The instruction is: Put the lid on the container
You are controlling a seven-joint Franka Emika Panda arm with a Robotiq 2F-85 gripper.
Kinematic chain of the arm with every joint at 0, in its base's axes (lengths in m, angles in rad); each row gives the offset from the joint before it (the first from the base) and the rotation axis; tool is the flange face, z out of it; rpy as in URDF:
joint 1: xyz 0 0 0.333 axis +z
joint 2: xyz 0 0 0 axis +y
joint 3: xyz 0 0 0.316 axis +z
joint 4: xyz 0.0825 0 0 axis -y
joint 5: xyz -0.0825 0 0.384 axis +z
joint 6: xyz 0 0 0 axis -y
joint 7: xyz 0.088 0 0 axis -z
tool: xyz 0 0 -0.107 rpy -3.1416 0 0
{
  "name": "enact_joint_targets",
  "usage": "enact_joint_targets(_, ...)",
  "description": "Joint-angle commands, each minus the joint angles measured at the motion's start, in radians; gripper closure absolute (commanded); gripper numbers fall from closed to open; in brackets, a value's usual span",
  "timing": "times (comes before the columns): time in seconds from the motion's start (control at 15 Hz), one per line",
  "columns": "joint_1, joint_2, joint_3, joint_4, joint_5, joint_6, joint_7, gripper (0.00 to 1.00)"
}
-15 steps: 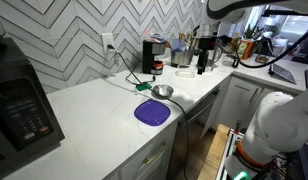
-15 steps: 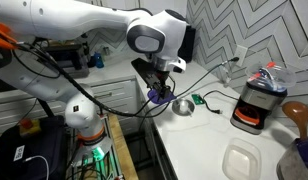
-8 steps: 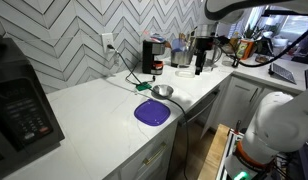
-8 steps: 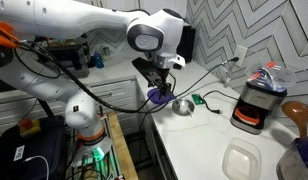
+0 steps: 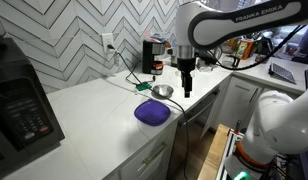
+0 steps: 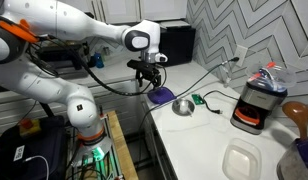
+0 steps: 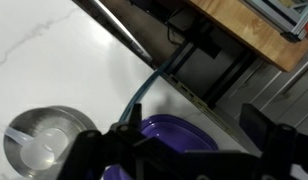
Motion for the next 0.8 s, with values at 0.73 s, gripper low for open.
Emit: enact_joint_targets(0.73,0.029,0.202,-0.081,0.136,0.040,0.155,-0.251,0.00)
